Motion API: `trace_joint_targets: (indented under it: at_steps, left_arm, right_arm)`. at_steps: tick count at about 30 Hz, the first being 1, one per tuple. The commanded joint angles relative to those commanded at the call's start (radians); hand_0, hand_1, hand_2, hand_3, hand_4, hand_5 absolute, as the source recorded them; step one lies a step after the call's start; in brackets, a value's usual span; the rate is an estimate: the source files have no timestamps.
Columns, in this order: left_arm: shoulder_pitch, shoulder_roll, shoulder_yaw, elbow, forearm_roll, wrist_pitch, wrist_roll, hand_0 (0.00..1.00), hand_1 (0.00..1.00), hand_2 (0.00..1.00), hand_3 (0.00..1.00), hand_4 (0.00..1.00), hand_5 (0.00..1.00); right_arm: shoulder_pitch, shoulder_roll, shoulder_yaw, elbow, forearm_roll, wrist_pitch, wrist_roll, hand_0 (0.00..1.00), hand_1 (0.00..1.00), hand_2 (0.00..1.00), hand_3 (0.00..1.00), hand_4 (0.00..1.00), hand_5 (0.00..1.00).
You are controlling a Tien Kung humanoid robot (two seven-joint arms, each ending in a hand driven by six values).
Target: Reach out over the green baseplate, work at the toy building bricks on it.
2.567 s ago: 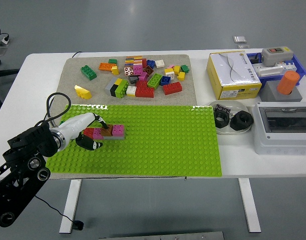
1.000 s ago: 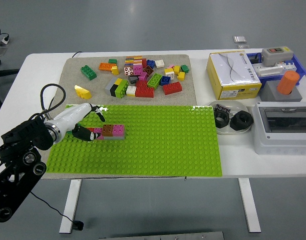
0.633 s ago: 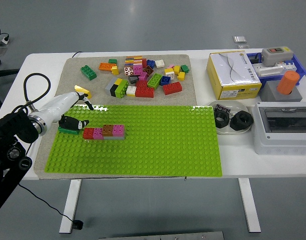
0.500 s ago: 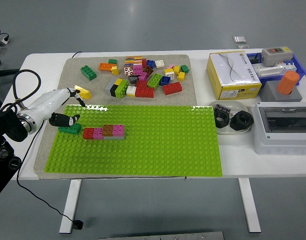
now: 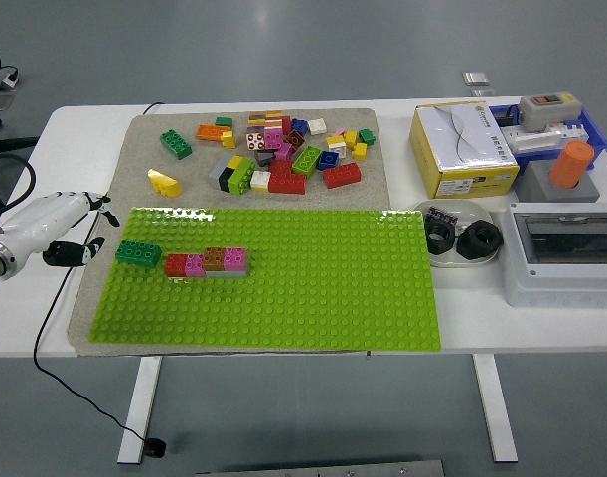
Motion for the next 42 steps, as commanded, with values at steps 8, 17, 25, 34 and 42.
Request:
trace_joint_targets:
  at_steps: [8,17,25,34,42]
  left_arm:
    - [-0.039,-0.027,0.041,0.063,0.002,-0.019,0.025,0.982,0.978,0.998,0.851,0.656,0.002]
    - [-0.076,-0.044,0.095,0.095,-0.005,-0.059,0.058,0.984,0.985,0.998,0.872,0.679,0.002]
    - [-0.099,-0.057,0.129,0.123,-0.011,-0.058,0.052,0.982,0.984,0.998,0.866,0.671,0.002]
    - [-0.126,-0.085,0.159,0.158,-0.013,-0.039,0.031,0.986,0.983,0.998,0.859,0.687,0.002]
    - [-0.149,-0.112,0.179,0.202,-0.021,-0.037,0.022,0.988,0.981,0.998,0.840,0.707,0.002]
  right_arm:
    - [0.007,0.004,0.012,0.000,-0.015,0.003,-0.007,0.685,0.682,0.693,0.902,0.625,0.998]
    - [0.016,0.005,0.022,0.000,-0.035,0.007,-0.014,0.685,0.681,0.694,0.904,0.622,0.998]
    - [0.018,0.005,0.032,0.000,-0.054,0.009,-0.017,0.686,0.681,0.694,0.906,0.614,0.998]
    - [0.019,0.000,0.026,0.000,-0.049,0.006,-0.010,0.688,0.681,0.698,0.908,0.595,0.998]
    - [0.024,-0.006,0.015,0.000,-0.034,0.004,-0.002,0.689,0.681,0.698,0.908,0.592,0.998]
